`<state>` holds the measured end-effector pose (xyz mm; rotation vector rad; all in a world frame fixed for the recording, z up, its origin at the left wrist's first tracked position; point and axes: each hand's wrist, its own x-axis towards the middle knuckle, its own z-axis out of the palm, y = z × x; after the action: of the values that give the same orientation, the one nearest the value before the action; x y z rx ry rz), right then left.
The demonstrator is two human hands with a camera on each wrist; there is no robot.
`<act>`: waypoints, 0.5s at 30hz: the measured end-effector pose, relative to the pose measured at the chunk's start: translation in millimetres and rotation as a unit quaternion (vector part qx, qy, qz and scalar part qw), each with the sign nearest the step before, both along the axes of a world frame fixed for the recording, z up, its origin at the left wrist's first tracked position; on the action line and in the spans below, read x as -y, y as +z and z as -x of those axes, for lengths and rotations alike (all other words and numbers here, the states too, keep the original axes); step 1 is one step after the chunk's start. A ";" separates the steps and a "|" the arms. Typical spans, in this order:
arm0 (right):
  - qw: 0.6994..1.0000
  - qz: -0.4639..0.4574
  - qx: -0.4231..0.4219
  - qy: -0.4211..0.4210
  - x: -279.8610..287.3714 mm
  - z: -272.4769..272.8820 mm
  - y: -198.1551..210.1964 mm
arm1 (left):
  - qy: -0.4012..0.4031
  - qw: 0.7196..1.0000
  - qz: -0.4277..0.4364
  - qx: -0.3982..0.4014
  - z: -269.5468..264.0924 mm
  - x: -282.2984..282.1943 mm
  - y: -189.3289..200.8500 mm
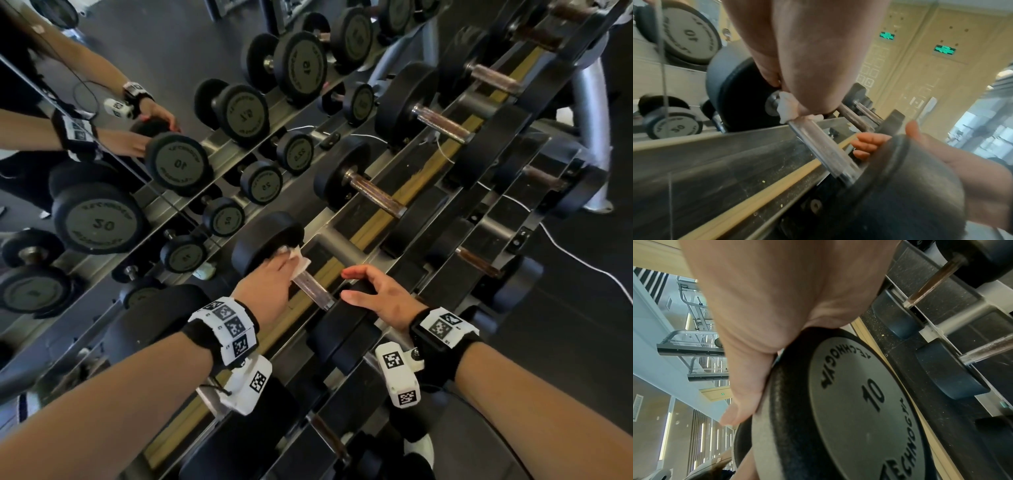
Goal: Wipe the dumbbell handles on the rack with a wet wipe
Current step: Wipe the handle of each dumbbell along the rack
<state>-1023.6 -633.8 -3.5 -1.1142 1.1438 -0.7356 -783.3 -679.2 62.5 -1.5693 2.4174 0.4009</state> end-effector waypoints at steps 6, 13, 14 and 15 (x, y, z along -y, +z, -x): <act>1.000 0.021 0.003 -0.005 1.2 -0.3 -1.3 | -0.053 0.990 -0.116 -0.060 13.8 -45.2 -5.8; 1.000 0.006 0.003 0.002 2.8 2.0 -4.6 | 0.068 0.989 -0.098 -0.090 6.3 -16.8 3.3; 1.000 0.005 0.005 0.002 3.3 1.5 -4.7 | 0.075 0.990 -0.089 -0.082 7.3 -16.6 4.5; 1.000 0.005 0.009 0.000 3.6 0.5 -4.6 | 0.063 0.992 -0.087 -0.071 10.4 -19.2 5.6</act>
<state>-1024.2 -637.4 -8.1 -1.1141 1.1258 -0.7498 -793.6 -660.0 68.1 -1.6708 2.3174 0.7491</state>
